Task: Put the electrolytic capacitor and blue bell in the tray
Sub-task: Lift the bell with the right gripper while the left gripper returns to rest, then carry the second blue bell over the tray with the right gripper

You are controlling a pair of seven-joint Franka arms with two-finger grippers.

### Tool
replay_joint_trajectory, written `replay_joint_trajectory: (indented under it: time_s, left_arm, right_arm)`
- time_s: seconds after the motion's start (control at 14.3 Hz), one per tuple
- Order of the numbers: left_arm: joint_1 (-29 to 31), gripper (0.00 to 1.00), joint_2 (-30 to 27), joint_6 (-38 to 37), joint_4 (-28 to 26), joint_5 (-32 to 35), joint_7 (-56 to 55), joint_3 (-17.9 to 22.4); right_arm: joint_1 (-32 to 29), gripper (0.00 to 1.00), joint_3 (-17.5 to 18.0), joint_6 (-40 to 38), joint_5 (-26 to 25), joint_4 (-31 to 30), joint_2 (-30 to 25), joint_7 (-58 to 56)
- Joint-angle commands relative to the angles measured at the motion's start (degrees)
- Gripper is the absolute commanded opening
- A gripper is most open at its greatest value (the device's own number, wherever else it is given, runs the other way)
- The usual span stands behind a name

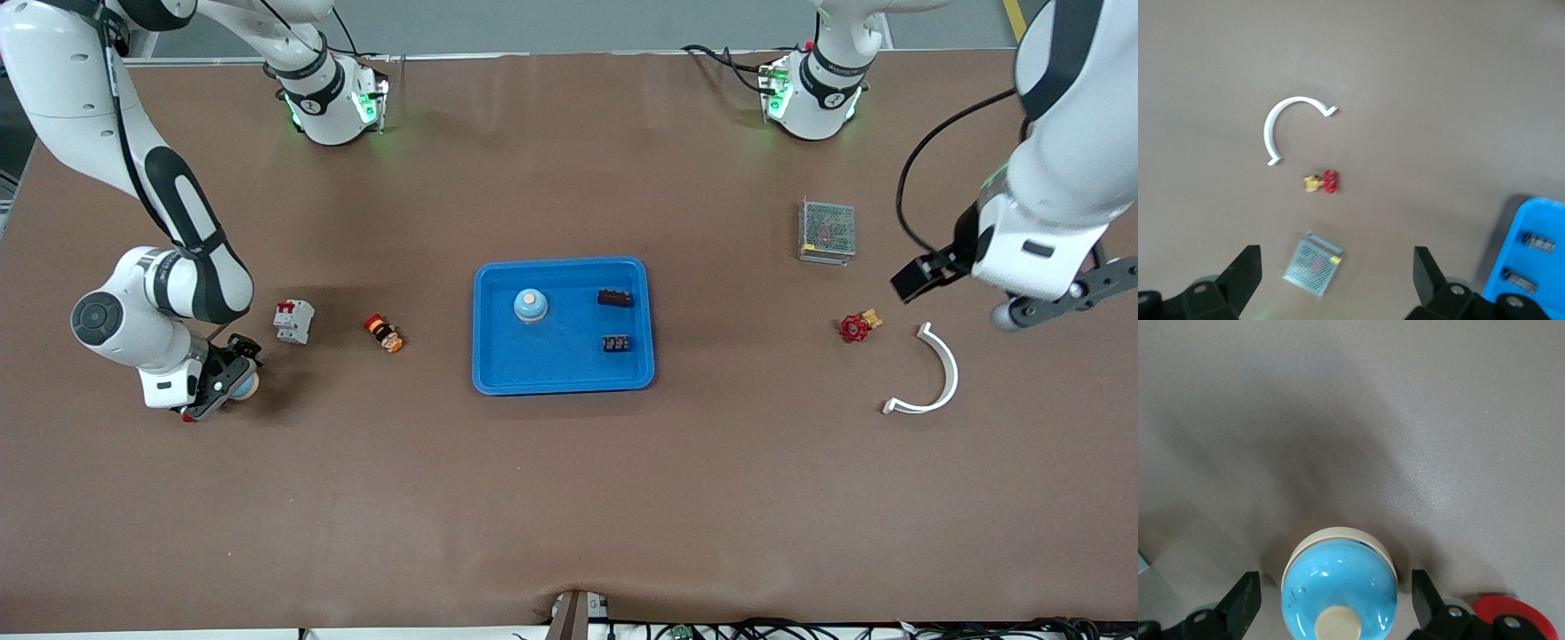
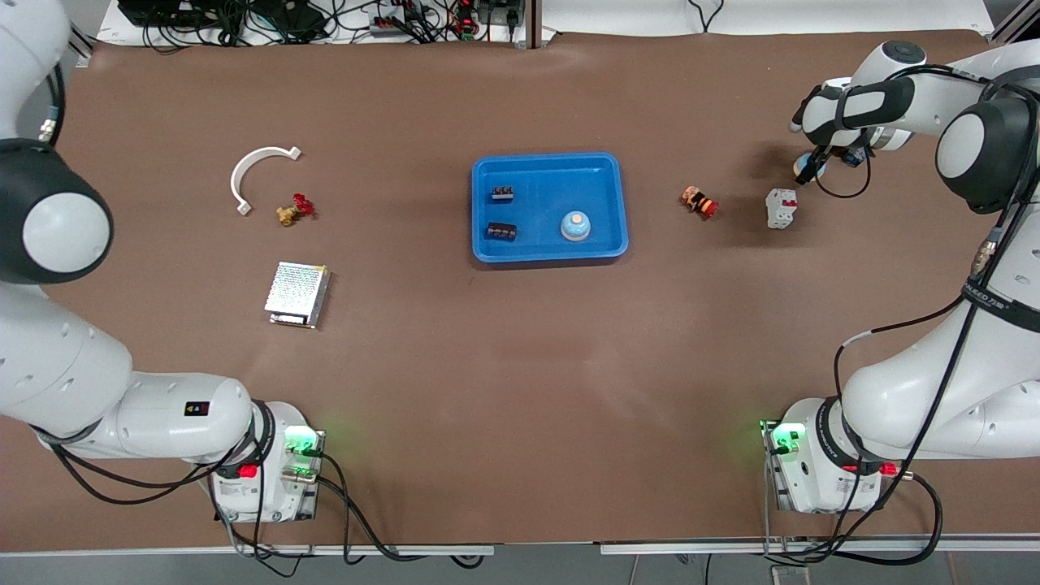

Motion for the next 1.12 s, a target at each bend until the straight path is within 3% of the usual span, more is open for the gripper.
replay_joint_trajectory:
  time_s: [0.0, 0.07, 0.28, 0.7, 1.05]
  left_arm:
    - [0.2, 1.0, -4.39, -2.87, -2.81, -2.87, 8.31, 2.98]
    - [0.2, 1.0, -5.1, -3.31, -2.99, -3.14, 9.29, 3.16]
    - [0.2, 1.0, -6.33, -3.32, -2.99, -4.98, 9.65, 4.2]
    - [0.29, 1.0, -5.81, -2.52, -2.99, -8.41, 15.71, 8.69]
    - [-0.06, 1.0, -7.03, -2.79, -2.99, -8.32, 15.89, 8.7]
  right_arm:
    - [-1.46, 0.71, 1.25, 0.41, 0.15, 0.09, -0.07, -0.8]
    - [-1.46, 0.62, 1.25, 0.41, 0.15, 0.18, -0.07, -0.8]
    - [-1.46, 0.5, 1.33, 0.32, 0.24, 0.27, -0.07, -0.45]
    - [1.25, 0.47, 1.42, -4.49, 4.36, 3.42, -0.68, 1.12]
    - [9.06, 0.47, 1.33, -16.96, 4.54, 11.94, -1.39, 16.83]
